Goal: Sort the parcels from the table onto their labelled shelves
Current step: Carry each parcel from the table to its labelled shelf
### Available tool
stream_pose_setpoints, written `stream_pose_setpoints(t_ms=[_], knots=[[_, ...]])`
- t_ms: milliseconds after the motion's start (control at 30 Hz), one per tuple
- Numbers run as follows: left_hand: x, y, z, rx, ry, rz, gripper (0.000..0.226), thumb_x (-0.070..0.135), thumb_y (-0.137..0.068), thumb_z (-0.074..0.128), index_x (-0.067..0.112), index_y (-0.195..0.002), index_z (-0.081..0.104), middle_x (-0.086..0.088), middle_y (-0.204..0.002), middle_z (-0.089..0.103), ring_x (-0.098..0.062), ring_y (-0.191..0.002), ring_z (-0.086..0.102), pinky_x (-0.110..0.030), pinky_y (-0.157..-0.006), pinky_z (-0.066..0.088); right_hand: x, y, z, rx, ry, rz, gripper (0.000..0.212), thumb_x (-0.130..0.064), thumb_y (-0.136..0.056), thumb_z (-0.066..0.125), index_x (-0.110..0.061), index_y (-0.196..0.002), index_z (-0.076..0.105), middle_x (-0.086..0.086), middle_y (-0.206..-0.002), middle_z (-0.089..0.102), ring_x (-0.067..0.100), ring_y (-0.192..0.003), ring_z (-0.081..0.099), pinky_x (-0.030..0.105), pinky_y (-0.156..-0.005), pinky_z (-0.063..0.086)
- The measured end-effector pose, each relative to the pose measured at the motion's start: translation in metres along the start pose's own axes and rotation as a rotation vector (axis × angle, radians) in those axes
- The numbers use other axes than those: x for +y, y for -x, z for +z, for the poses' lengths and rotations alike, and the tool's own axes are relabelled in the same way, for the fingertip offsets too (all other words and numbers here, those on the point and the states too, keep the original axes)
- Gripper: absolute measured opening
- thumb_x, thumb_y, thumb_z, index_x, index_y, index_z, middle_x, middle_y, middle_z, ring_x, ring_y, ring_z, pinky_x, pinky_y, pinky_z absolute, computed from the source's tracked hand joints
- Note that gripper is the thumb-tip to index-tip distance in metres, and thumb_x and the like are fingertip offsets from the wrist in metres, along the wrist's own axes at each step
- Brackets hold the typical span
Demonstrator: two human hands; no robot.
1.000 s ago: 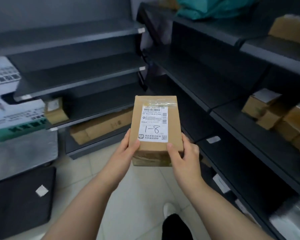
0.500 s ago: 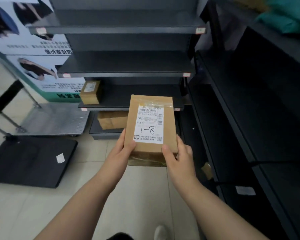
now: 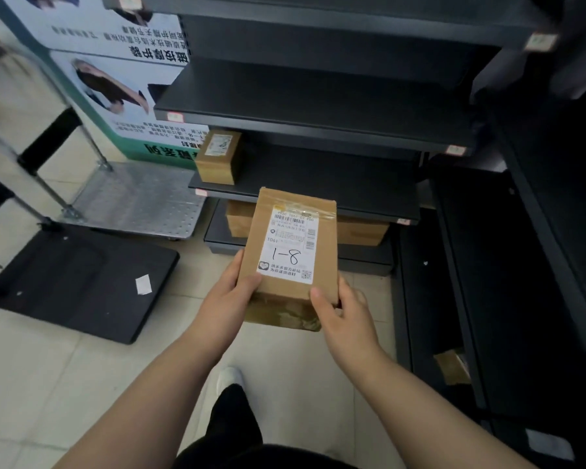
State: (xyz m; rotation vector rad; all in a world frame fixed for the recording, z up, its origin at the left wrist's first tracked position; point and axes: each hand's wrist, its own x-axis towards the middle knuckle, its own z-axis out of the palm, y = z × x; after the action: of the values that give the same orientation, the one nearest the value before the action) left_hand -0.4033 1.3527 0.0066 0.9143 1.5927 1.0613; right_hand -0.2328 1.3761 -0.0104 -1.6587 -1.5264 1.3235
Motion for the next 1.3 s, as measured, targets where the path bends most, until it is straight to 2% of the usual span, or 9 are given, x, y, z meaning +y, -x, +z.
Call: stream_pose_setpoints(t_ms=[233, 433, 500, 600, 767, 867, 933, 1133, 1300], knots=[[0.012, -0.095, -0.073, -0.153, -0.051, -0.010, 0.038, 0.026, -0.100, 0.045, 0.063, -0.107, 0.040, 0.050, -0.092, 0.056, 0.028, -0.090, 0.051, 0.003, -0.068, 0.038, -0.036, -0.077, 0.073, 0.052, -0.077, 0.044, 0.038, -0.035, -0.091, 0.054, -0.039, -0.129, 0.050, -0.002, -0.120, 0.051, 0.002, -0.100, 0.056, 0.030, -0.094, 0.049], [-0.011, -0.152, -0.110, -0.186, 0.028, -0.090, 0.040, 0.038, -0.090, 0.056, 0.059, -0.123, 0.044, 0.036, -0.116, 0.059, 0.014, -0.110, 0.052, -0.018, -0.089, 0.038, -0.033, -0.124, 0.111, -0.027, -0.094, 0.138, 0.048, -0.046, -0.087, 0.053, -0.048, -0.134, 0.043, -0.006, -0.126, 0.053, 0.001, -0.112, 0.052, 0.033, -0.101, 0.044], [-0.024, -0.171, -0.116, -0.192, 0.063, -0.123, 0.052, 0.039, -0.082, 0.055, 0.052, -0.130, 0.042, 0.032, -0.120, 0.059, 0.013, -0.113, 0.052, -0.019, -0.091, 0.037, -0.028, -0.145, 0.117, -0.048, -0.093, 0.164, 0.048, -0.037, -0.093, 0.053, -0.047, -0.138, 0.040, -0.007, -0.127, 0.049, -0.003, -0.112, 0.048, 0.023, -0.098, 0.042], [-0.044, -0.204, -0.118, -0.174, 0.092, -0.155, 0.060, 0.037, -0.081, 0.056, 0.044, -0.138, 0.039, 0.029, -0.123, 0.059, 0.012, -0.115, 0.051, -0.014, -0.091, 0.037, -0.018, -0.185, 0.126, -0.073, -0.086, 0.185, 0.049, -0.031, -0.095, 0.050, -0.048, -0.138, 0.036, -0.011, -0.122, 0.045, -0.014, -0.105, 0.041, 0.004, -0.080, 0.033], [-0.060, -0.270, -0.105, -0.140, 0.183, -0.176, 0.047, 0.007, -0.095, 0.049, 0.042, -0.125, 0.042, 0.036, -0.110, 0.062, 0.019, -0.105, 0.053, 0.001, -0.078, 0.038, 0.001, -0.253, 0.137, -0.129, -0.126, 0.185, 0.047, -0.024, -0.095, 0.049, -0.052, -0.133, 0.040, -0.018, -0.122, 0.048, -0.010, -0.111, 0.046, 0.009, -0.087, 0.035], [-0.076, -0.316, -0.099, -0.166, 0.186, -0.146, 0.052, 0.013, -0.091, 0.056, 0.035, -0.135, 0.039, 0.028, -0.123, 0.060, 0.011, -0.117, 0.051, -0.004, -0.087, 0.040, 0.017, -0.295, 0.141, -0.147, -0.120, 0.170, 0.046, -0.023, -0.096, 0.049, -0.047, -0.135, 0.044, -0.012, -0.129, 0.052, -0.004, -0.118, 0.048, 0.016, -0.095, 0.038], [-0.088, -0.346, -0.094, -0.170, 0.179, -0.144, 0.058, 0.021, -0.085, 0.053, 0.034, -0.139, 0.037, 0.023, -0.128, 0.058, 0.006, -0.122, 0.049, -0.009, -0.094, 0.041, 0.028, -0.324, 0.144, -0.160, -0.124, 0.178, 0.044, -0.022, -0.096, 0.048, -0.048, -0.132, 0.046, -0.015, -0.130, 0.053, -0.006, -0.118, 0.048, 0.011, -0.091, 0.038], [-0.130, -0.432, -0.082, -0.139, 0.125, -0.224, 0.050, 0.010, -0.093, 0.054, 0.049, -0.123, 0.043, 0.028, -0.115, 0.064, 0.005, -0.117, 0.053, -0.019, -0.099, 0.037, 0.059, -0.403, 0.162, -0.147, -0.054, 0.229, 0.045, -0.027, -0.097, 0.046, -0.048, -0.138, 0.040, -0.015, -0.136, 0.049, -0.001, -0.122, 0.046, 0.021, -0.097, 0.034], [-0.155, -0.490, -0.088, -0.205, -0.011, -0.246, 0.053, 0.014, -0.100, 0.044, 0.036, -0.146, 0.030, 0.013, -0.127, 0.059, -0.009, -0.121, 0.050, -0.027, -0.105, 0.035, 0.073, -0.459, 0.185, -0.133, -0.029, 0.216, 0.041, -0.026, -0.097, 0.047, -0.055, -0.126, 0.040, -0.012, -0.132, 0.053, 0.002, -0.116, 0.050, 0.018, -0.088, 0.036]])
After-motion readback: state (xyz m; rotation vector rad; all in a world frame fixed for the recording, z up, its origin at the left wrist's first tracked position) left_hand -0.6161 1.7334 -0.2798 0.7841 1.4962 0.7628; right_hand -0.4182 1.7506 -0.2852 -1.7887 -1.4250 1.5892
